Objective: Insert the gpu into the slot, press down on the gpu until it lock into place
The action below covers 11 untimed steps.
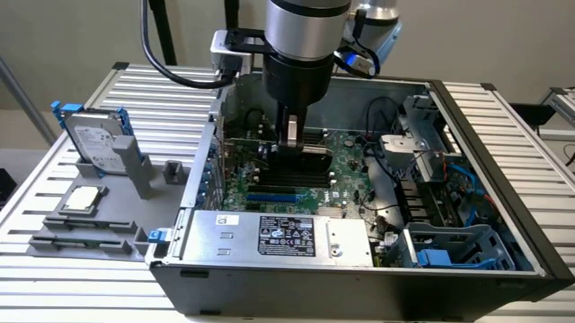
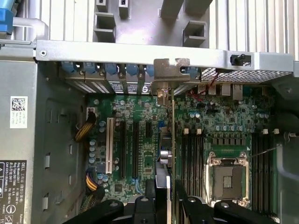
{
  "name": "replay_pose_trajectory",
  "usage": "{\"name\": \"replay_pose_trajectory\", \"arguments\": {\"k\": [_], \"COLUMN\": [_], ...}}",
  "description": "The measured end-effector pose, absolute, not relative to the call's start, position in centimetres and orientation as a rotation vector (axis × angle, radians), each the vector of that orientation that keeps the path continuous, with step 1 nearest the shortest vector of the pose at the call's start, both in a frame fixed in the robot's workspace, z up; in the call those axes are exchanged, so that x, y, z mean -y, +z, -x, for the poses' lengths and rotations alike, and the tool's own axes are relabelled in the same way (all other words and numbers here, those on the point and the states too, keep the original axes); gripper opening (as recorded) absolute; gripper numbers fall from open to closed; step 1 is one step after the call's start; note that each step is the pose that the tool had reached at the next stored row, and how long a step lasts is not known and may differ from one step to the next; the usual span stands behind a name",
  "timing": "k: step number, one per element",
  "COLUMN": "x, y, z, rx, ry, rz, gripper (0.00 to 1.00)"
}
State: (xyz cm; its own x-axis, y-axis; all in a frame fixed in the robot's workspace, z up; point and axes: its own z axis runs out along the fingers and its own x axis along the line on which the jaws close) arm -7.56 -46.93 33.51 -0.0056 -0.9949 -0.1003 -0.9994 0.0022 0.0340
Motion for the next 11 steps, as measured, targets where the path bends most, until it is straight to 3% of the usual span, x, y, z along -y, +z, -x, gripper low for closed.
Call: {"name": "replay_pose_trajectory", "arguments": {"k": [11], "x": [46.9], "y": [31.5], "z": [7.7], "rx": [-2.169], "ry": [0.154], "rz": [2.184], "gripper": [0.27]}}
